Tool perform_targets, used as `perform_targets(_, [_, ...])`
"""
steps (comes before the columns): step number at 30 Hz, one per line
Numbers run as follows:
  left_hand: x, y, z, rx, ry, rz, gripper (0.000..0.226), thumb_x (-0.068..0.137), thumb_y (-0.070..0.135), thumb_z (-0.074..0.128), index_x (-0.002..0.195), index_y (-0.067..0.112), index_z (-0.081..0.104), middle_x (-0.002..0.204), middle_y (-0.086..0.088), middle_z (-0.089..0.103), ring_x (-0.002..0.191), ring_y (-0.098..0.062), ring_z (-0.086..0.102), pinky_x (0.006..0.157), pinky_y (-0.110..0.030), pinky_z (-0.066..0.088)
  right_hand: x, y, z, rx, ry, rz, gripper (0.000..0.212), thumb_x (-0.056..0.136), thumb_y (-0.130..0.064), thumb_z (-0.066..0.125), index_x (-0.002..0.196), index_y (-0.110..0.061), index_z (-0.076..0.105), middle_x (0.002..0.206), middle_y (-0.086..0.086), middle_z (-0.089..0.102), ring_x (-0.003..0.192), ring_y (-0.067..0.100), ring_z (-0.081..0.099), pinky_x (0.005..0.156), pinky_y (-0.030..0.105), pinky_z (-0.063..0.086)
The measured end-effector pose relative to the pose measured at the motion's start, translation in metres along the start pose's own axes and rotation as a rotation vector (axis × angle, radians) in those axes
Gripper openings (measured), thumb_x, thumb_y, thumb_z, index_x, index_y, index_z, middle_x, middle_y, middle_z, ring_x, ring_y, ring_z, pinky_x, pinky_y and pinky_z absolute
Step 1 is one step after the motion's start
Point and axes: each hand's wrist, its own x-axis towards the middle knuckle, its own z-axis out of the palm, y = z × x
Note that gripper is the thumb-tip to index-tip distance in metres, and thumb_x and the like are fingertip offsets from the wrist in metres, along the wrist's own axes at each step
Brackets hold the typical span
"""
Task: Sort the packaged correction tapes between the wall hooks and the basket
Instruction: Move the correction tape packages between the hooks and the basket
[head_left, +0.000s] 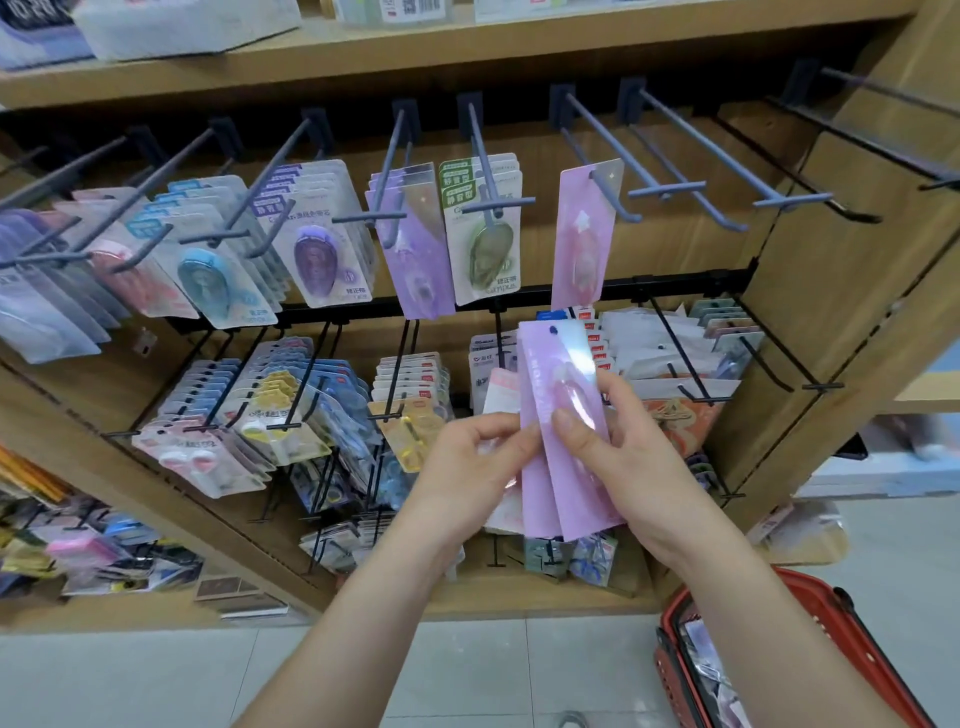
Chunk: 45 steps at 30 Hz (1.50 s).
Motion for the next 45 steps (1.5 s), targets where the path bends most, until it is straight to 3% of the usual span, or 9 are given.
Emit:
perform_targets(4, [0.007, -0.004, 0.004, 0.057, 0.151, 0.093, 0.022, 0.099, 0.023, 0.057, 0.092, 0.016, 0.077, 0.089, 0.002, 0.077, 0.090, -0.022, 0.071, 0.087, -0.044, 0.057, 0.001, -0.010, -0.007, -0.198, 0.197, -0.142, 0.035, 0.083, -0.036, 0.074, 0.105, -0.040, 0.046, 0.095, -0.034, 0.063, 0.089, -0.009, 0.063, 0.072, 0.012, 0.049])
perform_targets(8, [0.012, -0.005, -0.003, 0.131, 0.266, 0.150, 0.028, 0.098, 0.024, 0.058, 0.076, 0.025, 0.075, 0.071, 0.015, 0.069, 0.073, -0.008, 0.060, 0.073, -0.036, 0.050, -0.001, -0.027, -0.029, -0.167, 0.237, -0.219, 0.039, 0.088, -0.022, 0.072, 0.102, -0.055, 0.056, 0.096, -0.015, 0.075, 0.083, 0.008, 0.072, 0.071, 0.034, 0.056])
perform_targets(13, [0.006, -0.006, 0.004, 0.165, 0.215, 0.183, 0.029, 0.090, 0.046, 0.057, 0.088, 0.026, 0.077, 0.090, 0.001, 0.073, 0.096, -0.025, 0.066, 0.088, -0.057, 0.052, 0.008, -0.051, -0.032, -0.015, 0.215, -0.315, 0.042, 0.082, -0.026, 0.068, 0.123, -0.027, 0.057, 0.097, -0.002, 0.078, 0.086, 0.019, 0.075, 0.071, 0.038, 0.062])
perform_targets(22, [0.005, 0.012, 0.011, 0.264, 0.217, 0.299, 0.026, 0.093, 0.028, 0.060, 0.070, 0.026, 0.071, 0.079, -0.002, 0.063, 0.080, -0.001, 0.051, 0.069, -0.008, 0.037, 0.024, -0.050, -0.027, 0.082, 0.275, -0.255, 0.032, 0.079, -0.033, 0.070, 0.108, -0.023, 0.062, 0.085, 0.001, 0.077, 0.068, 0.016, 0.071, 0.066, 0.040, 0.057])
perform_targets(28, [0.010, 0.006, 0.011, 0.314, 0.211, 0.319, 0.026, 0.096, 0.030, 0.061, 0.077, 0.017, 0.073, 0.075, -0.004, 0.062, 0.084, -0.016, 0.052, 0.084, -0.030, 0.043, 0.027, -0.050, -0.032, -0.132, 0.178, -0.097, 0.037, 0.084, -0.059, 0.056, 0.116, -0.041, 0.052, 0.092, -0.005, 0.074, 0.080, 0.016, 0.073, 0.070, 0.047, 0.061])
perform_targets(31, [0.015, 0.004, 0.008, 0.275, 0.247, 0.325, 0.026, 0.097, 0.038, 0.058, 0.082, 0.023, 0.073, 0.077, -0.006, 0.067, 0.086, -0.025, 0.057, 0.081, -0.039, 0.048, 0.018, -0.049, -0.040, -0.129, -0.033, 0.037, 0.040, 0.090, -0.043, 0.061, 0.121, -0.059, 0.041, 0.101, -0.004, 0.075, 0.082, 0.022, 0.075, 0.066, 0.042, 0.063])
perform_targets(38, [0.012, 0.005, 0.007, 0.177, 0.336, 0.299, 0.021, 0.091, 0.044, 0.055, 0.083, 0.038, 0.074, 0.083, 0.009, 0.072, 0.097, -0.025, 0.062, 0.085, -0.045, 0.052, 0.043, -0.041, -0.030, -0.053, 0.358, -0.041, 0.010, 0.092, -0.037, 0.066, 0.097, -0.029, 0.065, 0.060, -0.001, 0.066, 0.044, 0.012, 0.055, 0.044, 0.023, 0.046])
perform_targets(42, [0.013, 0.002, 0.007, 0.104, 0.305, 0.274, 0.023, 0.093, 0.050, 0.059, 0.089, 0.036, 0.076, 0.091, 0.001, 0.073, 0.099, -0.031, 0.064, 0.088, -0.058, 0.051, 0.066, -0.038, -0.025, -0.075, 0.431, -0.045, 0.014, 0.097, -0.037, 0.061, 0.109, -0.030, 0.065, 0.078, -0.001, 0.068, 0.057, 0.011, 0.062, 0.067, 0.036, 0.058])
perform_targets(45, [0.015, 0.001, 0.008, 0.035, 0.284, 0.233, 0.027, 0.087, 0.051, 0.058, 0.092, 0.034, 0.078, 0.099, -0.002, 0.073, 0.102, -0.030, 0.065, 0.089, -0.057, 0.053, 0.062, -0.037, -0.026, -0.087, 0.414, 0.030, 0.064, 0.097, -0.034, 0.060, 0.153, -0.026, 0.028, 0.124, -0.008, 0.052, 0.088, 0.009, 0.066, 0.083, 0.032, 0.058])
